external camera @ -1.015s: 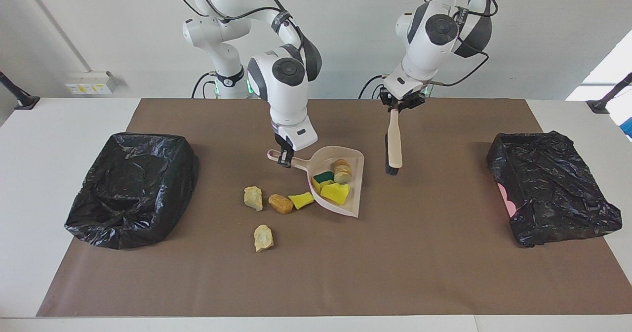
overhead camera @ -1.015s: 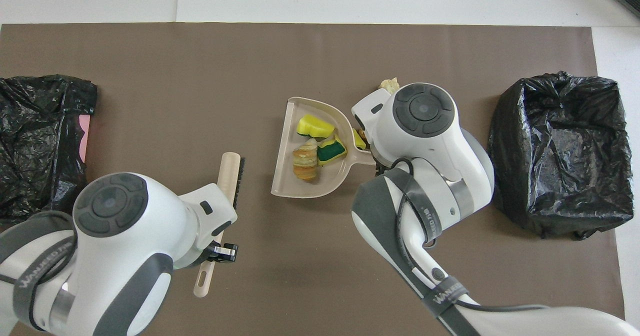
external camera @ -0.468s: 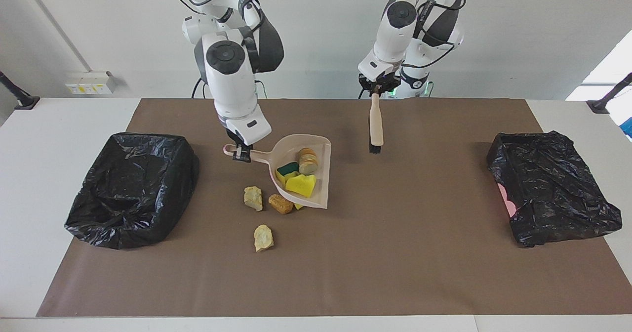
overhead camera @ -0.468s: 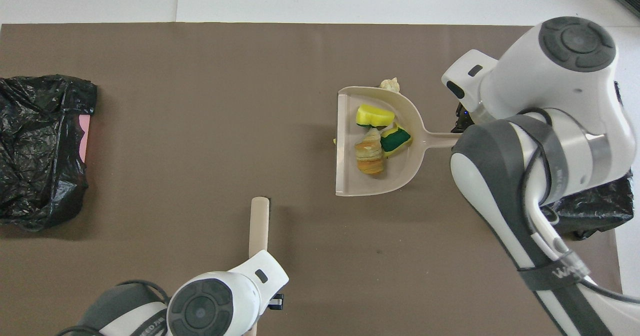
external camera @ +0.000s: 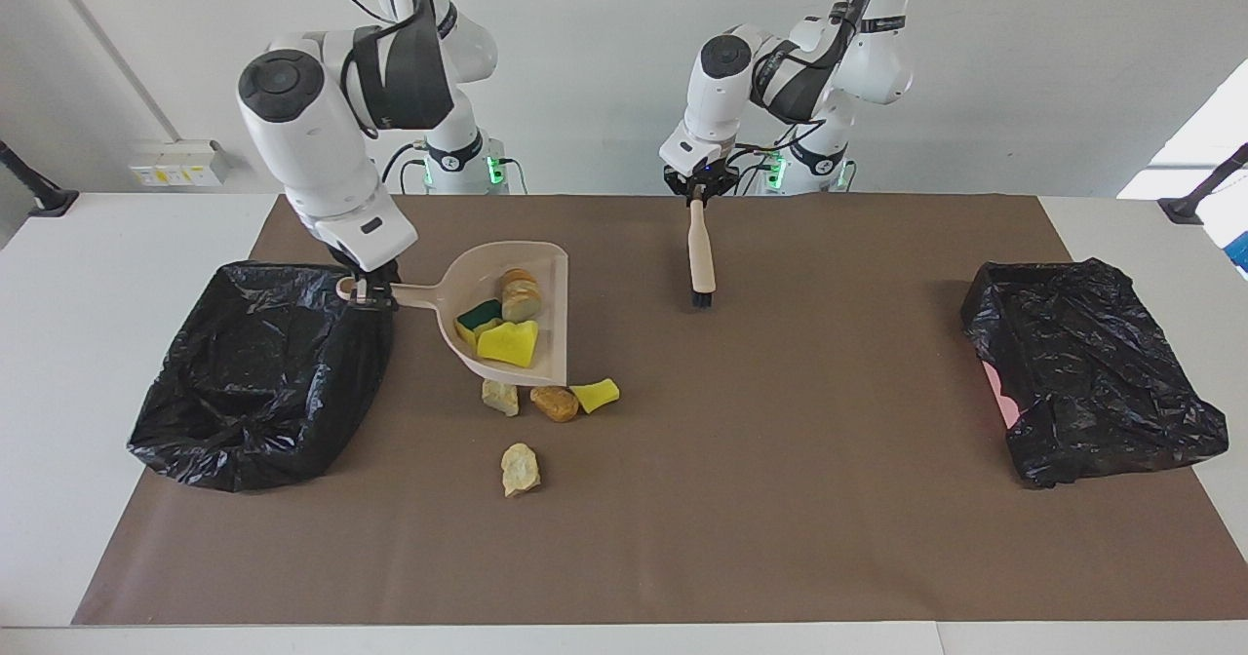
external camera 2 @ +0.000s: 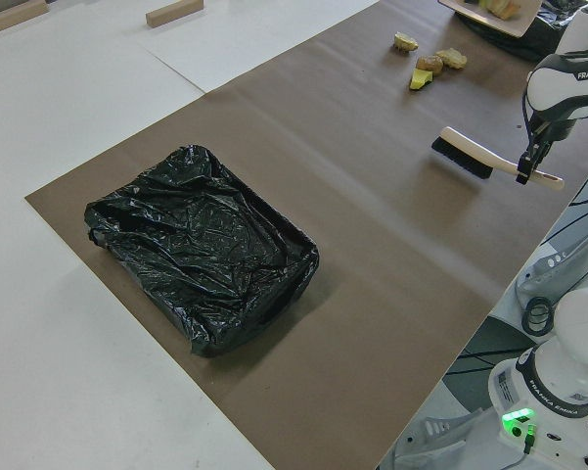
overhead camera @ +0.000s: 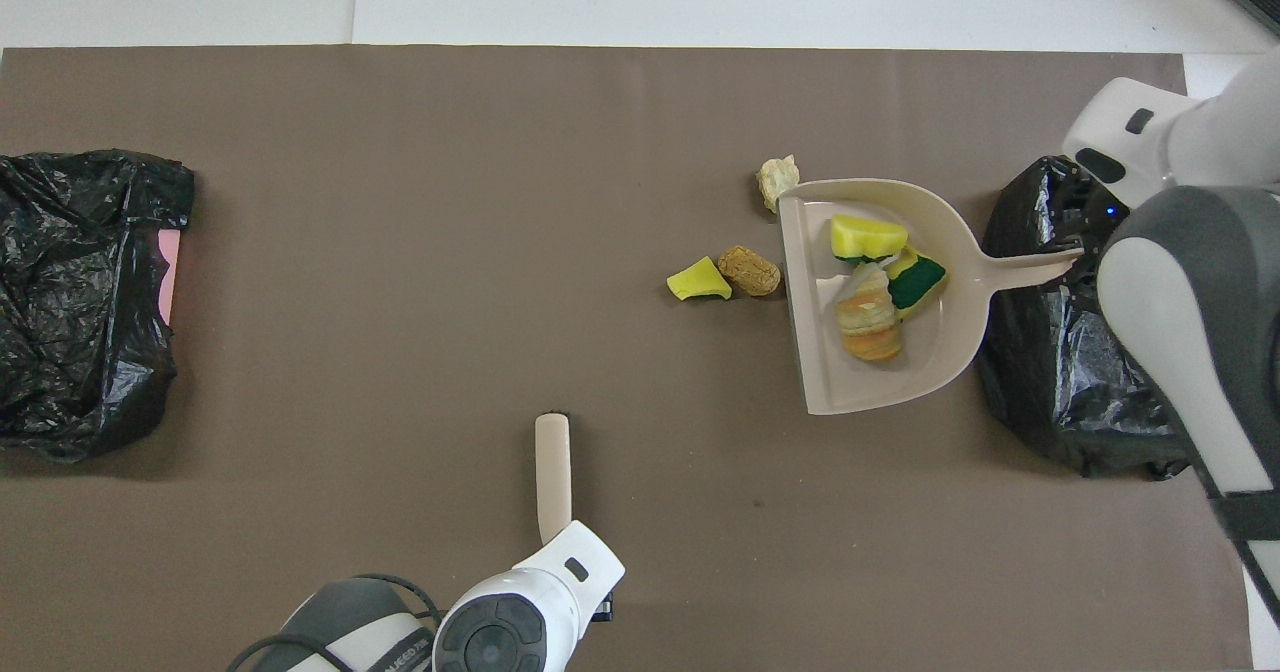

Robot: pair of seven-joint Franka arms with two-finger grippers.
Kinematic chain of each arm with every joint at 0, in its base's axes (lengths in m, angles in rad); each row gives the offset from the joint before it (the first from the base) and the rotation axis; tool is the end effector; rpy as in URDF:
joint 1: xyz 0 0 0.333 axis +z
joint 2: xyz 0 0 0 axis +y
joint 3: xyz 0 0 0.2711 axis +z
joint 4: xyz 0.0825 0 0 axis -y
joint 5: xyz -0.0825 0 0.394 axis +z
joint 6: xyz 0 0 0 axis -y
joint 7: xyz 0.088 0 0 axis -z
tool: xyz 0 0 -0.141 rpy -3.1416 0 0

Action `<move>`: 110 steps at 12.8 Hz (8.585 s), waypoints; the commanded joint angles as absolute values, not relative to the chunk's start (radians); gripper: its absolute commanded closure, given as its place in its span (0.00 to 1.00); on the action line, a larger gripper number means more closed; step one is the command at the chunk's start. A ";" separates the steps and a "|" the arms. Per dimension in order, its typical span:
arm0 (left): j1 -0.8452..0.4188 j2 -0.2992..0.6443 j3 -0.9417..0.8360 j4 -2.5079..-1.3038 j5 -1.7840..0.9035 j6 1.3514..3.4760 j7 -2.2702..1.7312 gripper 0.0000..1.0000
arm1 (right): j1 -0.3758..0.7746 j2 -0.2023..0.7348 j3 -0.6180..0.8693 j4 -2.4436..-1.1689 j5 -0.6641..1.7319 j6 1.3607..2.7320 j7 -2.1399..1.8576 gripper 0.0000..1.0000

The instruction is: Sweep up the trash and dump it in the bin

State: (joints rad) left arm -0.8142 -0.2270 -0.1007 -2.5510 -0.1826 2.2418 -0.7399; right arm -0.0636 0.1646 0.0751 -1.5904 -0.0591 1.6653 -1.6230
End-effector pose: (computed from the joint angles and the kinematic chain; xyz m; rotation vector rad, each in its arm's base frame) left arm 0.2625 -0.3531 0.2586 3.1146 -0.0808 -0.2189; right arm 0.6033 -0.0029 0.4479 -2.1163 -2.2731 0.1478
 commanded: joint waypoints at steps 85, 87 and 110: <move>0.066 -0.140 -0.051 -1.632 -0.025 1.615 0.048 0.00 | 0.565 0.492 0.094 -1.563 0.057 2.170 0.706 1.00; 0.064 -0.141 -0.051 -1.632 -0.025 1.612 0.048 0.00 | 0.577 0.512 0.094 -1.575 0.055 2.186 0.710 1.00; 0.049 -0.158 -0.054 -1.675 -0.025 1.611 0.044 0.00 | 0.836 0.086 0.144 -2.219 0.265 2.320 0.962 0.00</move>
State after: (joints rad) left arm 0.0524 -0.1334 -0.0507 -1.6423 -0.0287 1.6145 0.0506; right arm 0.8241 0.1651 0.1482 -2.0792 0.2327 2.2142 0.9556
